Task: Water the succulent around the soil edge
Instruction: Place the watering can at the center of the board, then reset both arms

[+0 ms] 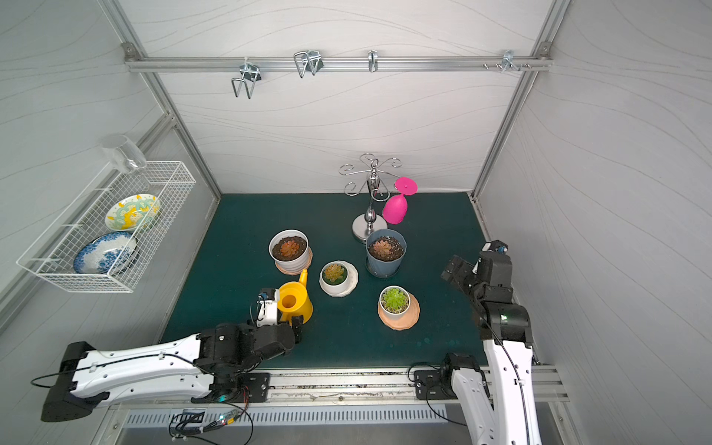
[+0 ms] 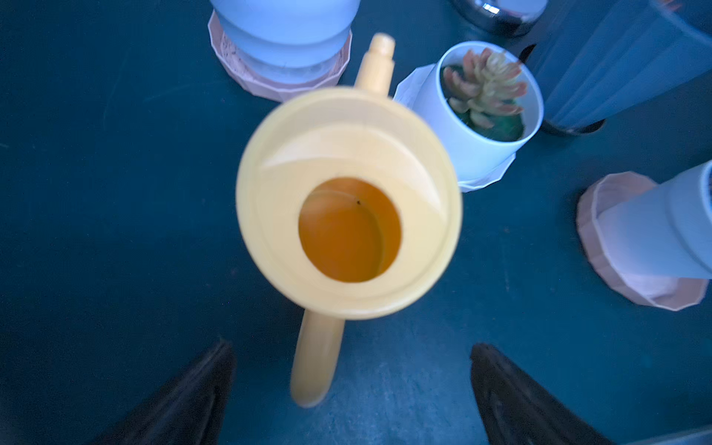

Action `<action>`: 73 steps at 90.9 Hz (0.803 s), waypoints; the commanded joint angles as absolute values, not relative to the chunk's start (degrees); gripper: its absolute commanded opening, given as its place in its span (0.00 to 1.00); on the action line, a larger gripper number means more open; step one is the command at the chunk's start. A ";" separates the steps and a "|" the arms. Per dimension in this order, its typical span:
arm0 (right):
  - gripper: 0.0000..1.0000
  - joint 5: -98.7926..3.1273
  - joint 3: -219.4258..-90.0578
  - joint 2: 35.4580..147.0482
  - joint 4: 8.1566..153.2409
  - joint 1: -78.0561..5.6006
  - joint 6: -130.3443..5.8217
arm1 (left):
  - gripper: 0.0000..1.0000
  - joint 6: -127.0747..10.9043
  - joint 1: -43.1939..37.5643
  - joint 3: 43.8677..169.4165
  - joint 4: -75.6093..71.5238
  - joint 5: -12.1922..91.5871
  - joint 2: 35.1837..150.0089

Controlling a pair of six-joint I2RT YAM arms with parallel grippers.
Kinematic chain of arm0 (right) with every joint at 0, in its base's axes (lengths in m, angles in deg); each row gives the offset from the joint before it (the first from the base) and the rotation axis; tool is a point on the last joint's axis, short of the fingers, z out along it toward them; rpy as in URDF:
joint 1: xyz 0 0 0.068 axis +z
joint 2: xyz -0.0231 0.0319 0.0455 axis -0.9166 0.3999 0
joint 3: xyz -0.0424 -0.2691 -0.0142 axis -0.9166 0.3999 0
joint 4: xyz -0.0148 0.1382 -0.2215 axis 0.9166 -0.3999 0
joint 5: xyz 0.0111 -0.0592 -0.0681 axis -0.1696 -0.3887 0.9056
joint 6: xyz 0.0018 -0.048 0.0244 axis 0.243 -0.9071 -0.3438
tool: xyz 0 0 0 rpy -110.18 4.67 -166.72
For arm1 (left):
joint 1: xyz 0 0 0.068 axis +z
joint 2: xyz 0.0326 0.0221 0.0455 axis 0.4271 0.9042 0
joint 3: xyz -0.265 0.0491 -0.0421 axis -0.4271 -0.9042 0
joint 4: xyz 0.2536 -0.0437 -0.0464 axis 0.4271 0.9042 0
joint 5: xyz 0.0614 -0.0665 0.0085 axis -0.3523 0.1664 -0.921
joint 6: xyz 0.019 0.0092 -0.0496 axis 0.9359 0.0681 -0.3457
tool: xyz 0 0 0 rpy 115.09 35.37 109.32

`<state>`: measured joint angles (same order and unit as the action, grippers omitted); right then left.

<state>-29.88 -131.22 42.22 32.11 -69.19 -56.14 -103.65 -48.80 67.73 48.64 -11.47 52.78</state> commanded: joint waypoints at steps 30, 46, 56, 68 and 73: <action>0.99 -26.97 -132.67 46.35 35.98 -69.59 -55.65 | 1.00 -70.21 -11.91 79.86 40.49 2.03 46.54; 0.99 -23.86 -132.55 51.29 40.96 -69.68 -56.04 | 1.00 -64.37 11.74 80.20 31.04 16.65 51.37; 0.99 -22.05 -131.30 54.70 45.81 -69.68 -57.62 | 1.00 -61.57 18.44 78.45 24.31 18.32 55.22; 0.99 -21.17 -125.08 55.09 57.94 -69.68 -60.69 | 1.00 -54.75 20.90 72.93 12.49 15.59 56.57; 0.99 -21.64 -121.52 54.43 63.82 -69.68 -62.10 | 1.00 -52.44 21.77 70.60 8.70 14.66 56.81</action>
